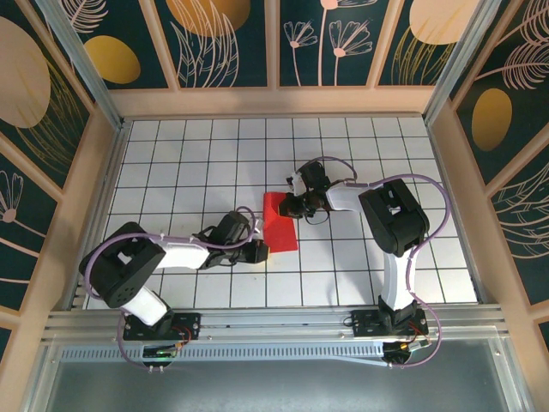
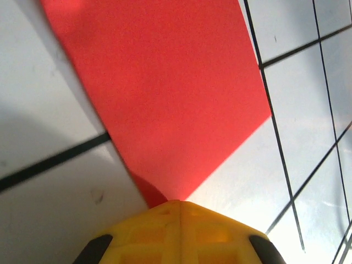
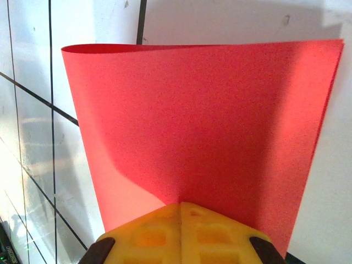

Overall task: Fold a paper plane with a square sheet of paper (fold left side to right side)
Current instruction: First fold the square sheet of paper in half at the center of the table, then hold the square sheet of paper at the center of the table.

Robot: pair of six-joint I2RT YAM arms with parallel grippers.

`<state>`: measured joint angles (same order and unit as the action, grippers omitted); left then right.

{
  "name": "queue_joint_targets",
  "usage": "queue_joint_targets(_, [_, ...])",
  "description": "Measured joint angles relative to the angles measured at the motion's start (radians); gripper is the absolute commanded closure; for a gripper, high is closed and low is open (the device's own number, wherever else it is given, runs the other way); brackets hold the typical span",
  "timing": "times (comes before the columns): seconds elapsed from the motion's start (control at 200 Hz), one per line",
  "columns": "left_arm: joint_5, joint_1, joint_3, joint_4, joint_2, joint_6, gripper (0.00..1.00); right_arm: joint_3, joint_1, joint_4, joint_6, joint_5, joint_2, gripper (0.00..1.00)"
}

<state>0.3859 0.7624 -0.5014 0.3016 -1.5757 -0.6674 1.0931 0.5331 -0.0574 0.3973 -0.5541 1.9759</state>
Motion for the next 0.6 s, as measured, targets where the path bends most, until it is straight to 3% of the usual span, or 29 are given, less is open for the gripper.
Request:
queue_joint_targets(0.18, [0.001, -0.003, -0.012, -0.115, 0.090, 0.000, 0.94, 0.000, 0.000, 0.000, -0.005, 0.000, 0.000, 1.00])
queue_joint_targets(0.315, [0.023, -0.064, -0.094, -0.149, 0.111, 0.005, 0.95, 0.000, 0.002, 0.000, -0.007, 0.000, 0.000, 1.00])
queue_joint_targets(0.44, [0.026, -0.123, -0.185, -0.156, 0.058, 0.022, 0.96, 0.000, 0.002, 0.000, -0.007, 0.000, 0.000, 1.00])
queue_joint_targets(0.601, [0.026, -0.129, -0.279, -0.158, -0.080, 0.039, 0.98, 0.000, 0.002, 0.000, -0.007, 0.000, 0.000, 1.00])
